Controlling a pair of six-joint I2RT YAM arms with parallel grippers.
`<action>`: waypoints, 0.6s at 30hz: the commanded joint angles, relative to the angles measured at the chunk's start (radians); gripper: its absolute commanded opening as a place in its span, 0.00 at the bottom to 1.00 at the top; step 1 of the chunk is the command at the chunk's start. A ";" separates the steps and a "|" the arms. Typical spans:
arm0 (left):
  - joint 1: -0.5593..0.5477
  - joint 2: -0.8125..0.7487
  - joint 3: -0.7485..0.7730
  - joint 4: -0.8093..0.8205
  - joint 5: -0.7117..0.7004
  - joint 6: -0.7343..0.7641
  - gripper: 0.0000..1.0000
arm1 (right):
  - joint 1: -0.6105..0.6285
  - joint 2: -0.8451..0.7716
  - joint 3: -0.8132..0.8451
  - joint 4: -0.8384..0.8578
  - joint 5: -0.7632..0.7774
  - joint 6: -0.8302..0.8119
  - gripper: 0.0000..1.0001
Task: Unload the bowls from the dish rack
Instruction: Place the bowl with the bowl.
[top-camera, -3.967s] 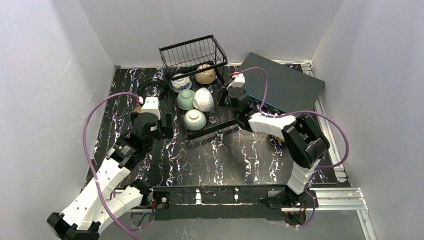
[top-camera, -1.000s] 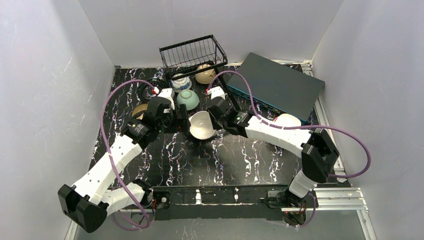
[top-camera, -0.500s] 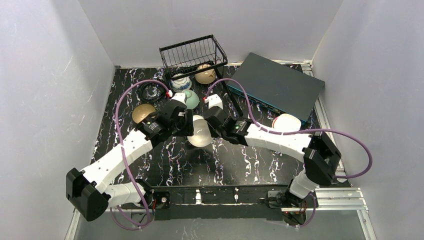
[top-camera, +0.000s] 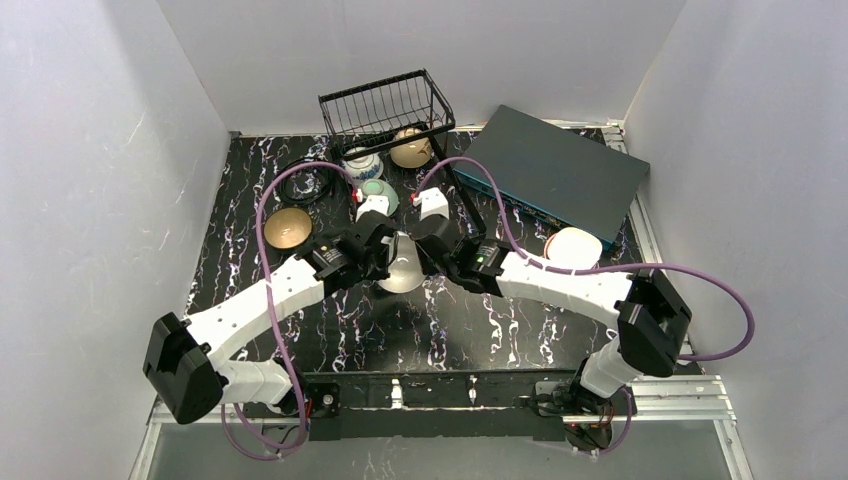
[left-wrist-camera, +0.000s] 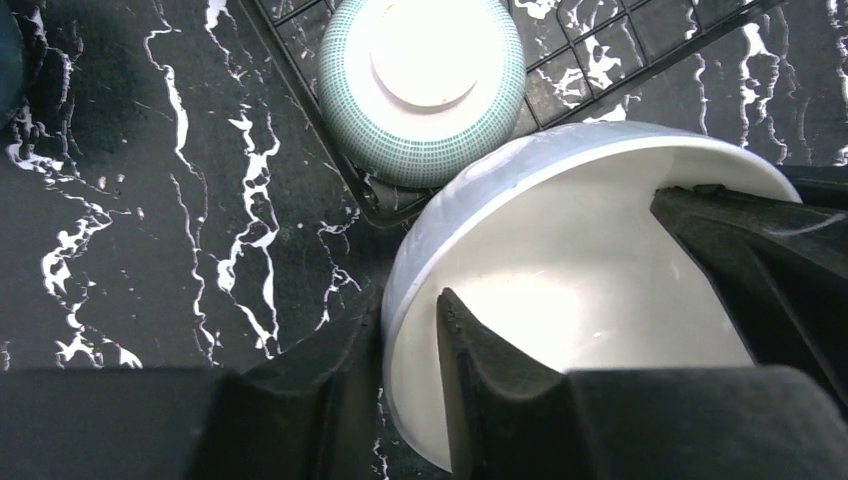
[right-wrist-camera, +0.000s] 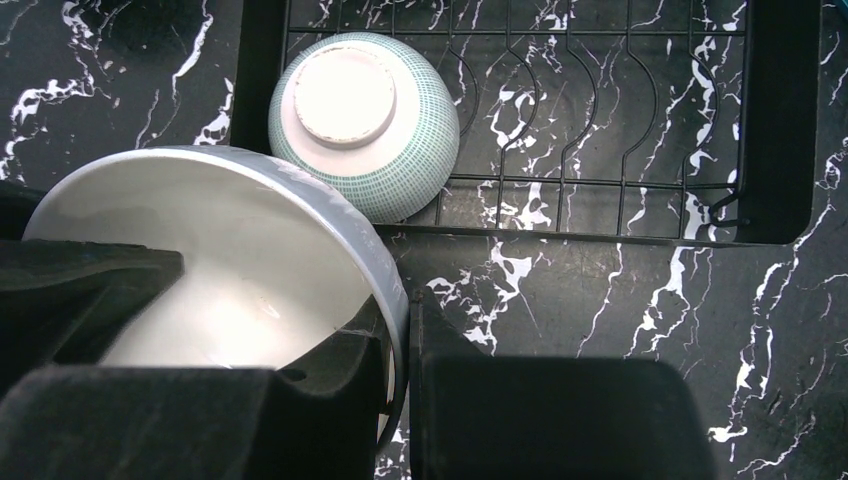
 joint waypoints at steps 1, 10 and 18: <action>-0.021 0.006 0.002 -0.006 -0.092 -0.003 0.17 | 0.006 -0.060 -0.016 0.109 0.028 0.020 0.01; -0.021 -0.010 0.043 -0.043 -0.122 0.016 0.00 | 0.006 -0.090 -0.056 0.140 0.060 0.018 0.12; -0.021 -0.041 0.071 -0.051 -0.124 0.034 0.00 | 0.007 -0.152 -0.115 0.201 0.073 0.022 0.56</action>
